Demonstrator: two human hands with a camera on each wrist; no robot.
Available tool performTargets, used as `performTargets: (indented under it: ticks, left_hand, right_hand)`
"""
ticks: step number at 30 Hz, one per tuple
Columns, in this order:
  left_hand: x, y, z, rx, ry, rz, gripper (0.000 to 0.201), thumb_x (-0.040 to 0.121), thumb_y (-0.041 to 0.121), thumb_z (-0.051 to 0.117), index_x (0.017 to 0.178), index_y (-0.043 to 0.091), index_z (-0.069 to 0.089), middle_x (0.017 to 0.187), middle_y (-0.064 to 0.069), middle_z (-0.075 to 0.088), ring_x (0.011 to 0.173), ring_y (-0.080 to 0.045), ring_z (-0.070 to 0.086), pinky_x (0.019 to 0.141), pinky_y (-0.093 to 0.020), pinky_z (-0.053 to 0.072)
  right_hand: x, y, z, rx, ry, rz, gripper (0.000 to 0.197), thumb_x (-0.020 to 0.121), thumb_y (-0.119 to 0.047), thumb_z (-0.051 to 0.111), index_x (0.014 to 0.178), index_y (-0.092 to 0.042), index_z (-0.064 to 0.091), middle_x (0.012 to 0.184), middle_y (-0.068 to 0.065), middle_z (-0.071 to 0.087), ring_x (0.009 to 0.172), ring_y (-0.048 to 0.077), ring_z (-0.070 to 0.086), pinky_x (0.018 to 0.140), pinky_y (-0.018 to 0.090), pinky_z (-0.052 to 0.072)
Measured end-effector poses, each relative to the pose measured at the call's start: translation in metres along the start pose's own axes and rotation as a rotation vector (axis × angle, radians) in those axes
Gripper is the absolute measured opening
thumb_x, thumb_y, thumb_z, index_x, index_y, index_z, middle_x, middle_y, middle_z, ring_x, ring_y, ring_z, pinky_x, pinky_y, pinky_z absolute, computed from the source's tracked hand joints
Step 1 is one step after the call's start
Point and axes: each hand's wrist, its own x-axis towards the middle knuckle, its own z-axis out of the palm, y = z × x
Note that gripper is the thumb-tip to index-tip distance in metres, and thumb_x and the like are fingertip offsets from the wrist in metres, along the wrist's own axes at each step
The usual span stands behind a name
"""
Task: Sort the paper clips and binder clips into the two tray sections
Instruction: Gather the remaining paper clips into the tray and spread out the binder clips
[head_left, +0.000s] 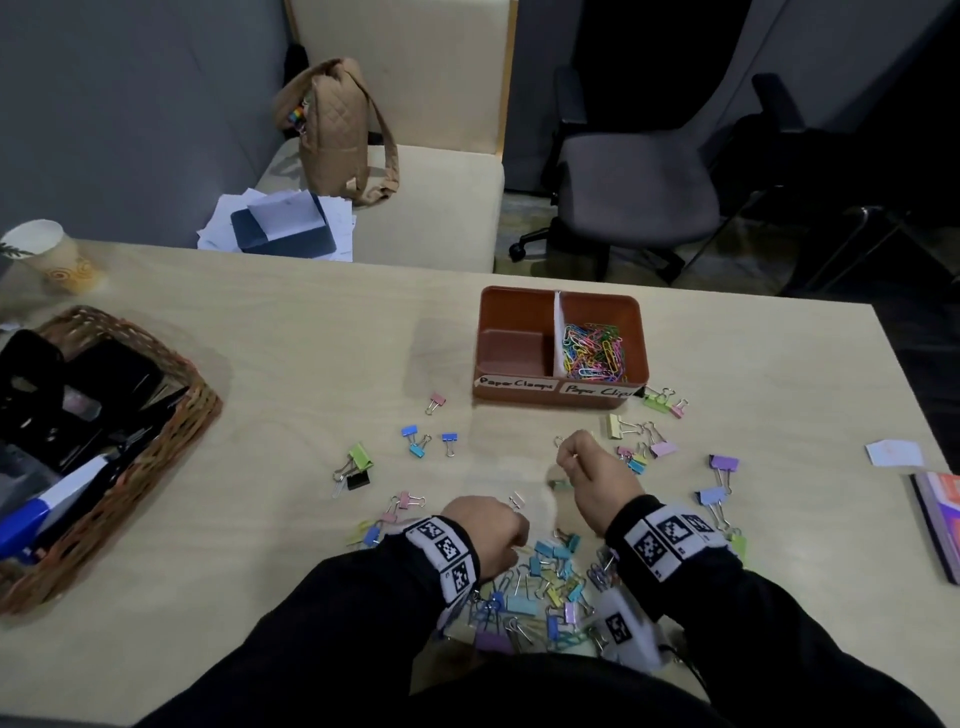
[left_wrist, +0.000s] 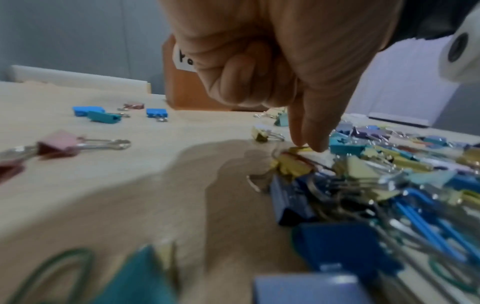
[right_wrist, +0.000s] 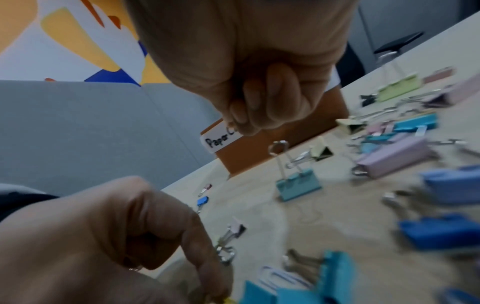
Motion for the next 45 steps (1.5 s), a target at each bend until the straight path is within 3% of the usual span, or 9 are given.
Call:
performTargets:
  ticks: [6, 11, 16, 21, 27, 33, 38, 42, 45]
  left_hand:
    - [0.015, 0.014, -0.002, 0.104, -0.043, -0.004, 0.017, 0.090, 0.016, 0.052, 0.103, 0.010, 0.061, 0.103, -0.013, 0.065, 0.094, -0.034, 0.061, 0.076, -0.037, 0.049]
    - [0.018, 0.017, -0.002, 0.122, -0.092, -0.038, 0.020, 0.088, 0.019, 0.056, 0.105, 0.008, 0.056, 0.103, -0.015, 0.064, 0.094, -0.034, 0.062, 0.070, -0.035, 0.044]
    - [0.002, 0.004, -0.002, -0.121, 0.037, -0.148, 0.016, 0.090, 0.025, 0.044, 0.098, 0.012, 0.049, 0.090, -0.009, 0.062, 0.079, -0.029, 0.060, 0.064, -0.033, 0.043]
    - [-0.024, -0.038, 0.002, -0.479, 0.183, -0.316, 0.007, 0.093, 0.022, 0.042, 0.087, 0.018, 0.043, 0.082, -0.004, 0.060, 0.069, -0.017, 0.055, 0.068, -0.033, 0.050]
    - [-0.044, -0.056, 0.015, -0.530, 0.115, -0.309, 0.031, 0.094, 0.008, 0.036, 0.115, 0.026, 0.051, 0.104, 0.008, 0.060, 0.090, -0.014, 0.060, 0.080, -0.027, 0.048]
    - [-0.056, -0.048, 0.023, -0.546, 0.190, -0.345, 0.026, 0.097, 0.013, 0.036, 0.089, 0.008, 0.060, 0.093, -0.009, 0.066, 0.090, -0.024, 0.060, 0.080, -0.031, 0.045]
    - [-0.057, -0.055, 0.026, -0.537, 0.205, -0.432, 0.021, 0.087, 0.030, 0.049, 0.069, 0.020, 0.047, 0.072, -0.001, 0.058, 0.076, -0.020, 0.057, 0.075, -0.033, 0.049]
    - [-0.056, -0.057, 0.022, -0.463, 0.185, -0.437, 0.006, 0.082, 0.028, 0.061, 0.081, 0.025, 0.056, 0.083, 0.005, 0.064, 0.093, -0.004, 0.057, 0.083, -0.032, 0.051]
    - [-0.054, -0.059, 0.019, -0.463, 0.205, -0.516, 0.014, 0.085, 0.017, 0.054, 0.094, 0.027, 0.056, 0.095, 0.003, 0.065, 0.088, -0.016, 0.062, 0.079, -0.033, 0.054]
  right_hand:
    - [-0.013, 0.023, -0.014, -0.184, -0.181, 0.025, 0.014, 0.089, -0.020, 0.056, 0.075, -0.023, 0.058, 0.078, -0.010, 0.067, 0.071, 0.010, 0.060, 0.066, 0.025, 0.047]
    - [-0.021, 0.016, 0.002, -0.510, -0.293, -0.138, 0.016, 0.092, -0.021, 0.048, 0.100, -0.024, 0.061, 0.096, -0.001, 0.068, 0.091, 0.021, 0.063, 0.077, 0.029, 0.051]
    - [-0.017, 0.003, 0.021, -0.741, -0.355, -0.218, 0.009, 0.093, -0.021, 0.050, 0.098, -0.017, 0.055, 0.094, 0.006, 0.066, 0.084, 0.025, 0.059, 0.066, 0.029, 0.042]
    - [-0.013, 0.001, 0.029, -0.732, -0.403, -0.136, 0.013, 0.088, -0.020, 0.057, 0.100, -0.017, 0.055, 0.095, 0.004, 0.065, 0.081, 0.023, 0.057, 0.077, 0.036, 0.054]
    - [-0.012, 0.000, 0.027, -0.672, -0.390, -0.082, 0.013, 0.089, -0.016, 0.054, 0.101, -0.018, 0.058, 0.093, 0.002, 0.062, 0.083, 0.022, 0.058, 0.074, 0.030, 0.051]
    - [-0.020, 0.010, 0.018, -0.720, -0.368, -0.185, 0.018, 0.094, -0.020, 0.050, 0.110, -0.020, 0.056, 0.099, 0.004, 0.067, 0.090, 0.026, 0.061, 0.073, 0.029, 0.048]
    - [-0.024, 0.014, 0.026, -0.753, -0.413, -0.175, 0.015, 0.093, -0.015, 0.051, 0.107, -0.018, 0.057, 0.103, 0.003, 0.066, 0.093, 0.023, 0.062, 0.082, 0.033, 0.052]
    - [-0.025, 0.009, 0.031, -0.721, -0.386, -0.103, 0.015, 0.090, -0.012, 0.057, 0.105, -0.013, 0.054, 0.098, 0.005, 0.066, 0.088, 0.023, 0.062, 0.080, 0.035, 0.055]
    - [-0.021, 0.006, 0.031, -0.669, -0.403, -0.026, 0.016, 0.088, -0.014, 0.059, 0.104, -0.014, 0.055, 0.099, 0.005, 0.064, 0.087, 0.022, 0.060, 0.080, 0.033, 0.054]
